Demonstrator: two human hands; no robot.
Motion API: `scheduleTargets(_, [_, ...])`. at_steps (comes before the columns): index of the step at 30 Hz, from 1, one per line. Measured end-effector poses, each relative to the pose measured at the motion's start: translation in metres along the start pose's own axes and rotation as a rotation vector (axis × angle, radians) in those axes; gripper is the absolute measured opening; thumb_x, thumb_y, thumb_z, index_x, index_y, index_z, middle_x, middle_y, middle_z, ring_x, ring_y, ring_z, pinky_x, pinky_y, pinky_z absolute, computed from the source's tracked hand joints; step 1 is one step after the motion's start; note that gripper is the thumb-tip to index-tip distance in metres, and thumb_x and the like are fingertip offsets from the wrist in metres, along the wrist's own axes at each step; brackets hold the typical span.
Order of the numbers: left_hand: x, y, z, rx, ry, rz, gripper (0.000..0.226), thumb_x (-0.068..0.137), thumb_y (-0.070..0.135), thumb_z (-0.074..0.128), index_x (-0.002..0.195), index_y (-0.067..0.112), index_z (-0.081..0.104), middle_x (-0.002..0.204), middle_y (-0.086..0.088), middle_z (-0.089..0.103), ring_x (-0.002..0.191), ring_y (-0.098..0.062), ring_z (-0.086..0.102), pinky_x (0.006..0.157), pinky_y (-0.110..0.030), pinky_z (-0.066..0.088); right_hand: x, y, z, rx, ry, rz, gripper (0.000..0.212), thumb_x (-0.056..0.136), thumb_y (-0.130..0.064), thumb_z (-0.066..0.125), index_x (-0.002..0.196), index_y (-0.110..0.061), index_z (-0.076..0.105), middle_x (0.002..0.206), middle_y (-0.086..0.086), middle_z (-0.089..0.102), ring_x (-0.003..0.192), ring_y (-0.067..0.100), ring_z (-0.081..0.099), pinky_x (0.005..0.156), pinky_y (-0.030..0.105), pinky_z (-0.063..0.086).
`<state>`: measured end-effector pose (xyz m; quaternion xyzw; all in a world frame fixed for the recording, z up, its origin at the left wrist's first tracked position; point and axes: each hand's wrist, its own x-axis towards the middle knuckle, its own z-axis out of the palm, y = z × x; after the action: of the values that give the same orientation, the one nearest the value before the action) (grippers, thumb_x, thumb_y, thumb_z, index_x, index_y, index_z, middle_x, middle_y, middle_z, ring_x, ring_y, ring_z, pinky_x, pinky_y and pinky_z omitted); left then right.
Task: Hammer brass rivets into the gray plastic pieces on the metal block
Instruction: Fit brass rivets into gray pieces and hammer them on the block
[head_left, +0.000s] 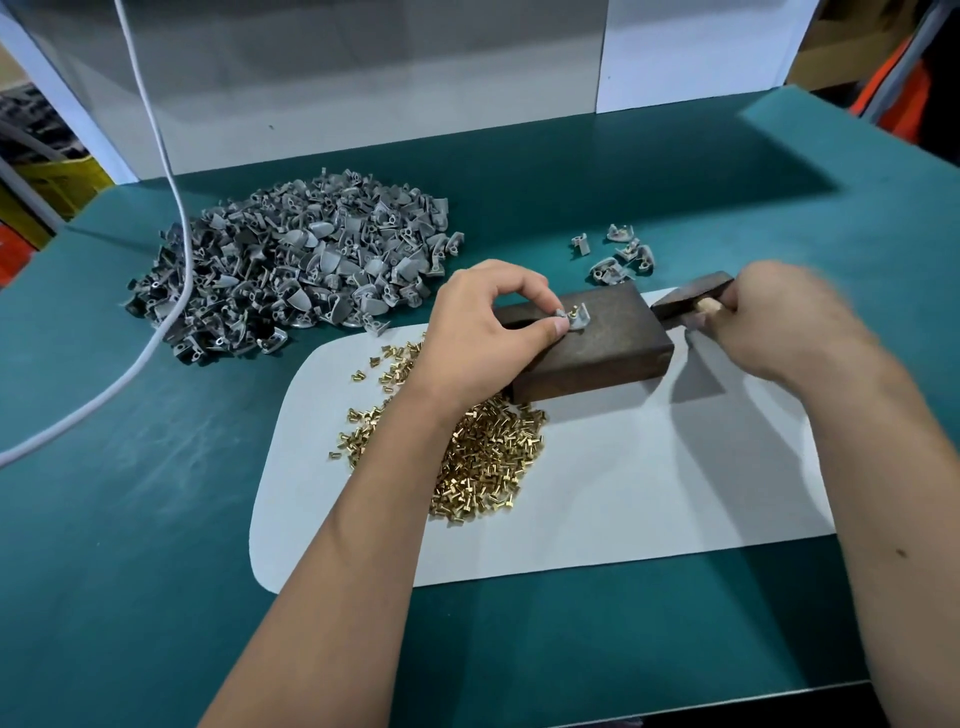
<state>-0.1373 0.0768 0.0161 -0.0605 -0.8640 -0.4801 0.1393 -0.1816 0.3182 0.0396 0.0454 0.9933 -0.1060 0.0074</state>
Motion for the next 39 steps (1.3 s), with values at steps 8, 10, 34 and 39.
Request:
scheduleTargets(8, [0.000,0.002,0.002,-0.074,0.013,-0.056,0.009,0.077,0.014,0.088,0.076,0.014,0.078,0.094,0.004,0.076,0.099,-0.011,0.069,0.098,-0.038,0.053,-0.014,-0.014,-0.034,0.530,0.132,-0.220,0.040,0.099,-0.035,0.059,0.077,-0.001,0.064,0.068,0.017,0.064,0.059,0.032,0.047,0.056,0.046,0.045])
scheduleTargets(10, [0.000,0.001,0.002,-0.088,0.010,-0.075,0.010,0.076,0.014,0.088,0.075,0.015,0.078,0.091,0.005,0.076,0.096,-0.011,0.071,0.096,-0.037,0.055,-0.026,-0.025,-0.044,0.561,0.130,-0.325,0.040,0.098,-0.039,0.058,0.074,-0.009,0.070,0.062,0.007,0.067,0.054,0.027,0.052,0.054,0.043,0.049])
scheduleTargets(34, [-0.003,0.011,0.000,-0.162,0.003,-0.186,0.009,0.078,0.007,0.087,0.077,0.010,0.079,0.094,-0.011,0.077,0.094,-0.026,0.073,0.090,-0.041,0.058,-0.044,-0.055,-0.017,0.253,0.139,-0.410,0.037,0.104,-0.038,0.049,0.074,-0.017,0.045,0.081,0.012,0.059,0.079,0.039,0.055,0.066,0.037,0.040])
scheduleTargets(39, [-0.003,0.011,0.000,-0.151,-0.008,-0.203,0.009,0.077,0.011,0.089,0.077,0.013,0.079,0.095,-0.009,0.078,0.096,-0.025,0.073,0.091,-0.040,0.059,-0.040,-0.052,-0.034,0.304,0.268,-0.373,0.038,0.099,-0.046,0.050,0.073,-0.019,0.045,0.072,0.005,0.056,0.068,0.036,0.052,0.061,0.035,0.043])
